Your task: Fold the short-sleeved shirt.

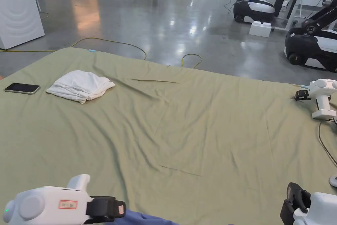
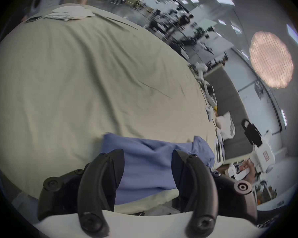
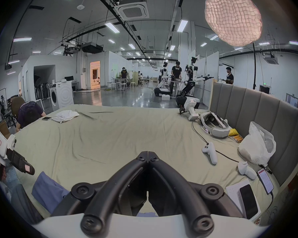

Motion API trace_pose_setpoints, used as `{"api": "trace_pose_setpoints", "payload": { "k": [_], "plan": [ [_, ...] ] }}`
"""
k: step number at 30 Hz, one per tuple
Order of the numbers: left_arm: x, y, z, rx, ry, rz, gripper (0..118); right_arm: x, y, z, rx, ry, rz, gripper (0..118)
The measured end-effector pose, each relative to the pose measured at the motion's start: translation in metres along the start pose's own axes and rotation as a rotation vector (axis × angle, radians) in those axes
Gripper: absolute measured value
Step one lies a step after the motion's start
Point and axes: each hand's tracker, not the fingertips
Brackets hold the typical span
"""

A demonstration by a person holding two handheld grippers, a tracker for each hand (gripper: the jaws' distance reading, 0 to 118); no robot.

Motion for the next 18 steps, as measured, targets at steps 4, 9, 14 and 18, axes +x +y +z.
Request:
{"api": "trace_pose_setpoints", "payload": {
  "k": [4,9,14,18],
  "plan": [
    [-0.046,-0.007,-0.010,-0.051,-0.049,0.049,64,-0.001,0.007,0.002,0.037,-0.005,-0.011,0],
    [-0.064,-0.024,-0.040,-0.172,-0.162,0.118,64,-0.001,0.016,0.004,0.052,-0.003,-0.010,0],
    [-0.075,-0.036,-0.063,-0.141,-0.351,0.169,64,-0.001,0.018,0.006,0.057,-0.004,-0.008,0],
    [-0.068,-0.039,-0.071,-0.167,-0.445,0.260,63,-0.002,0.018,0.007,0.056,-0.007,-0.003,0]
  ]
}}
